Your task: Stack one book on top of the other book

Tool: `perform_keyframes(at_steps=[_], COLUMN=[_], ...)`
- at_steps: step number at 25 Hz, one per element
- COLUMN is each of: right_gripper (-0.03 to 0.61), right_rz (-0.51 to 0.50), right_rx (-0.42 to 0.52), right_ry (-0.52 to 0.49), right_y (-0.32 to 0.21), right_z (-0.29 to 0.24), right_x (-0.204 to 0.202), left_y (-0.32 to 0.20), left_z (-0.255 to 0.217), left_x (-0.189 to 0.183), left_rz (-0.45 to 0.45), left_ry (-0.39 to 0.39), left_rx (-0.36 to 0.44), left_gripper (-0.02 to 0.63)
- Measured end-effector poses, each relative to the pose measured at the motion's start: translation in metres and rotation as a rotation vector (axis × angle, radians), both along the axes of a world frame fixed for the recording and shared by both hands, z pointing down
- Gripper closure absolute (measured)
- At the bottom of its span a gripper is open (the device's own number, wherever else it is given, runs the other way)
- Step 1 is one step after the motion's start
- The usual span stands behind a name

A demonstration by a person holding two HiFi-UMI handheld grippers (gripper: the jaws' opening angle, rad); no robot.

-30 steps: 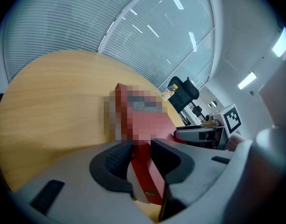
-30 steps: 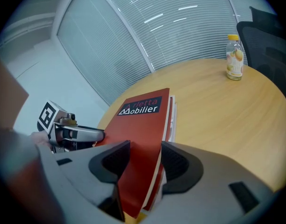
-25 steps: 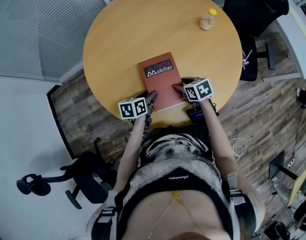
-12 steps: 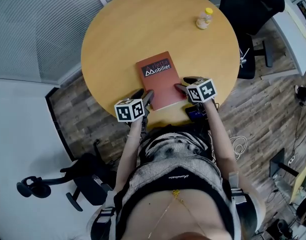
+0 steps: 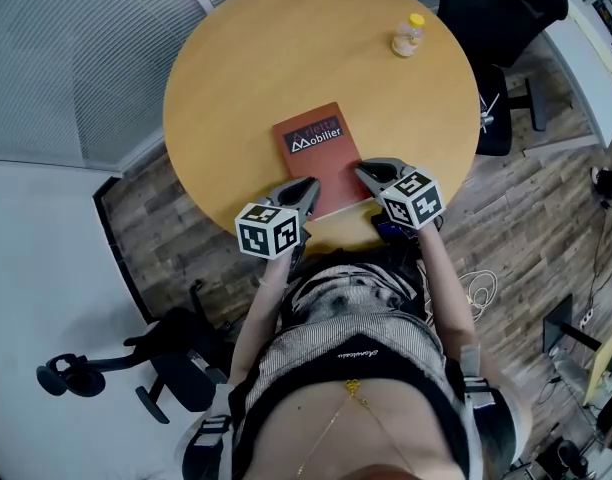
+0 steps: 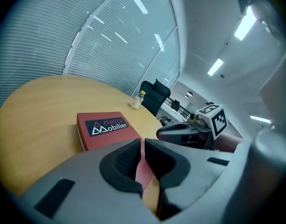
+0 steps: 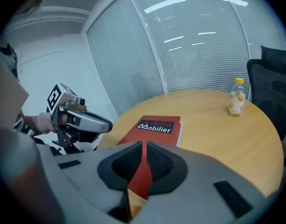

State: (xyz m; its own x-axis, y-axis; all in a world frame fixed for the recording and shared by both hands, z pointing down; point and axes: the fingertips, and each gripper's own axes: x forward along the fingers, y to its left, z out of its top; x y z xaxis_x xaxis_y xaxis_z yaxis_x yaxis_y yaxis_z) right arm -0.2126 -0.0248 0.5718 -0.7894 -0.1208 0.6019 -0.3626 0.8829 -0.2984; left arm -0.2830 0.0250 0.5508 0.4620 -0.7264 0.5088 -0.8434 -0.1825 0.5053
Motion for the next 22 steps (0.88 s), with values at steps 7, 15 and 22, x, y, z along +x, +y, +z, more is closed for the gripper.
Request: perform_keyframes(at_steps=[7, 15, 22], right_gripper=[0.546, 0.546, 0.546], right_rz=[-0.062, -0.049, -0.038], right_rx=[0.118, 0.110, 0.187], right_ry=[-0.085, -0.126, -0.225], right_y=[0.028, 0.043, 0.048], right_z=[-0.021, -0.024, -0.059], right_x=[-0.005, -0.002, -0.009], left_y=[0.004, 0.009, 0.008], left_z=[-0.017, -0.021, -0.041], left_x=[0.028, 0.042, 0.041], left_rz=[0.096, 0.149, 0.137], left_ry=[-0.040, -0.041, -0.022], left_rx=[0.103, 0.123, 0.165], left_gripper=[0.594, 0.594, 0.594])
